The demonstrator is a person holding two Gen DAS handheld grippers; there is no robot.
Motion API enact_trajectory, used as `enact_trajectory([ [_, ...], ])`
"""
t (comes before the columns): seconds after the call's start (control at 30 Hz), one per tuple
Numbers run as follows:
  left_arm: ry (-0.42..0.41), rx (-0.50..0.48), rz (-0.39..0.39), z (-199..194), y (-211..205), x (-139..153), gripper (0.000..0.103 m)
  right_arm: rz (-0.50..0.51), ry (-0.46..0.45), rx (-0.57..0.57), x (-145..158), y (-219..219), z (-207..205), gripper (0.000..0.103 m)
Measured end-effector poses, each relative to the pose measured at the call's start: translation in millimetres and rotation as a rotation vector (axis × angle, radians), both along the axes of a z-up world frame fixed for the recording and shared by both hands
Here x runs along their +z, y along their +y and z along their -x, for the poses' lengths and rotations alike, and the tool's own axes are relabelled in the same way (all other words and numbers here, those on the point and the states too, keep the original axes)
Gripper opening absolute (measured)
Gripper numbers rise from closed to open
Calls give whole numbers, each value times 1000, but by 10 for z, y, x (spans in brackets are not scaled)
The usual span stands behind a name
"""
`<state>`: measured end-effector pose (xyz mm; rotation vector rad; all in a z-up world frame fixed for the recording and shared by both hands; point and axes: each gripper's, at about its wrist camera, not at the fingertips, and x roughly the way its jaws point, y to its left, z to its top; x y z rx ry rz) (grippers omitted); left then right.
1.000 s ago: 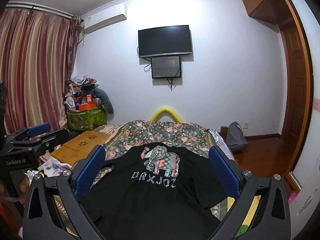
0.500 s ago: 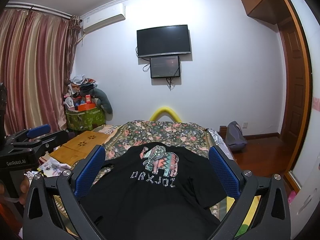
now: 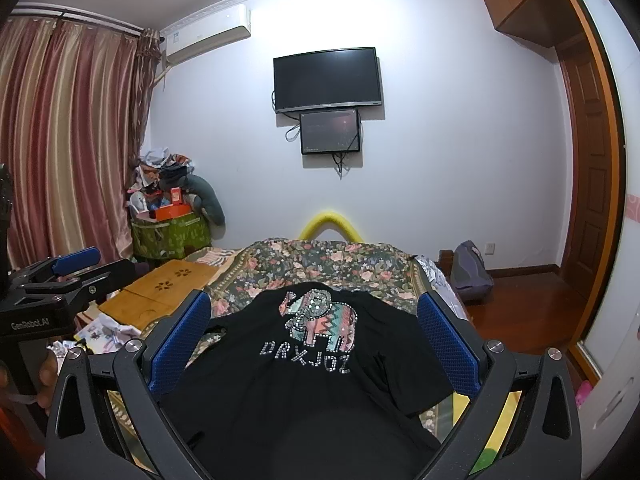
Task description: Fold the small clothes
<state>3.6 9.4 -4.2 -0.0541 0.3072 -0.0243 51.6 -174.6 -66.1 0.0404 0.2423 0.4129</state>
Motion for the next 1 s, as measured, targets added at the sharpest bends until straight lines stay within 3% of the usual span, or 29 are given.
enact_trajectory([
  [0.3,24,1,15,-132,72,-51,103,12,23,2,-25,38,-99,102],
  [0.5,69,27,20,-469,265,-112,103,18,68,-26,-96,2,-381,102],
  [0.73,195,136,32,-1205,773,-308,103,53,123,-33,-187,-106,-938,102],
  [1.0,425,265,50,-2209,1598,-819,103,96,171,-34,-258,-187,-1574,102],
])
